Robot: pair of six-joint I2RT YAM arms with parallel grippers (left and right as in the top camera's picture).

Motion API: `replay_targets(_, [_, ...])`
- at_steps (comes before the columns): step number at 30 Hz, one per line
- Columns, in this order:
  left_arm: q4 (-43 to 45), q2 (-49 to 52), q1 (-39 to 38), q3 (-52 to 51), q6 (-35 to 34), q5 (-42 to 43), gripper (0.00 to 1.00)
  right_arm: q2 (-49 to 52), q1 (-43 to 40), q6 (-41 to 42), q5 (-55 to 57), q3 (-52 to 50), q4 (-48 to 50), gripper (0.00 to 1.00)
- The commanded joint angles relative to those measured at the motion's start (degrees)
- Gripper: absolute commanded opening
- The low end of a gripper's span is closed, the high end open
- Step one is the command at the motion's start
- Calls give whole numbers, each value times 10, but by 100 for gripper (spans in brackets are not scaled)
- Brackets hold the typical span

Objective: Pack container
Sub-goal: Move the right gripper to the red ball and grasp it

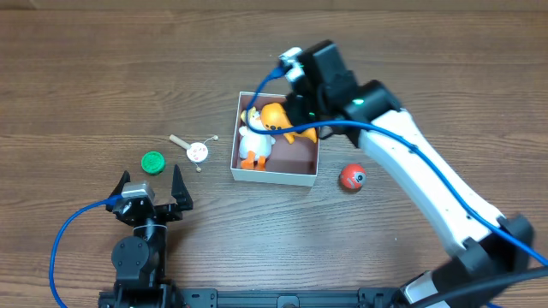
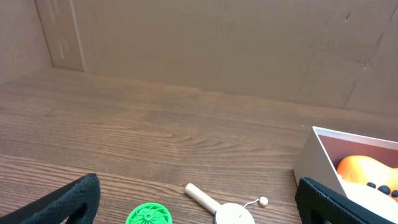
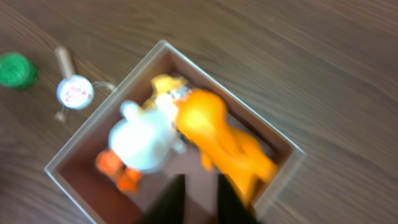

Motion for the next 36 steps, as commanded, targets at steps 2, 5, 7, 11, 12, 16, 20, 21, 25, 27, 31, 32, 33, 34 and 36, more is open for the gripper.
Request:
replay_targets(2, [1, -5, 3, -2, -5, -5, 100, -64, -42, 30, 41, 11, -71, 42])
replay_targets(5, [1, -5, 3, -2, -5, -5, 100, -91, -72, 91, 65, 11, -116, 100])
replay_targets(7, [1, -5, 3, -2, -5, -5, 100, -104, -94, 107, 69, 11, -143, 100])
replay_targets(11, [1, -5, 3, -2, -5, -5, 100, -109, -127, 107, 67, 11, -187, 100])
replay_targets(12, [1, -5, 3, -2, -5, -5, 100, -109, -132, 107, 66, 10, -191, 100])
replay_targets(16, [1, -5, 3, -2, -5, -5, 100, -109, -136, 107, -4, 10, -196, 100])
replay_targets(20, [1, -5, 3, -2, -5, -5, 100, -108, -137, 147, -10, 6, -209, 100])
replay_targets(21, [1, -5, 3, -2, -5, -5, 100, -107, -138, 172, 4, 2, -210, 100])
replay_targets(25, [1, -5, 3, -2, -5, -5, 100, -105, -146, 221, 20, -44, -190, 100])
replay_targets(27, [1, -5, 3, -2, -5, -5, 100, -105, -146, 246, 19, -87, -158, 100])
replay_targets(31, [1, -5, 3, -2, -5, -5, 100, -104, -146, 288, 22, -175, -88, 90])
replay_targets(32, [1, -5, 3, -2, -5, -5, 100, -104, -146, 300, 27, -193, -74, 85])
replay_targets(33, [1, -5, 3, -2, -5, -5, 100, -104, -146, 309, 34, -210, -61, 82])
replay_targets(34, [1, -5, 3, -2, -5, -5, 100, -104, -146, 317, 42, -224, -52, 82])
replay_targets(36, [1, -5, 3, -2, -5, -5, 100, -104, -146, 334, 59, -249, -38, 82])
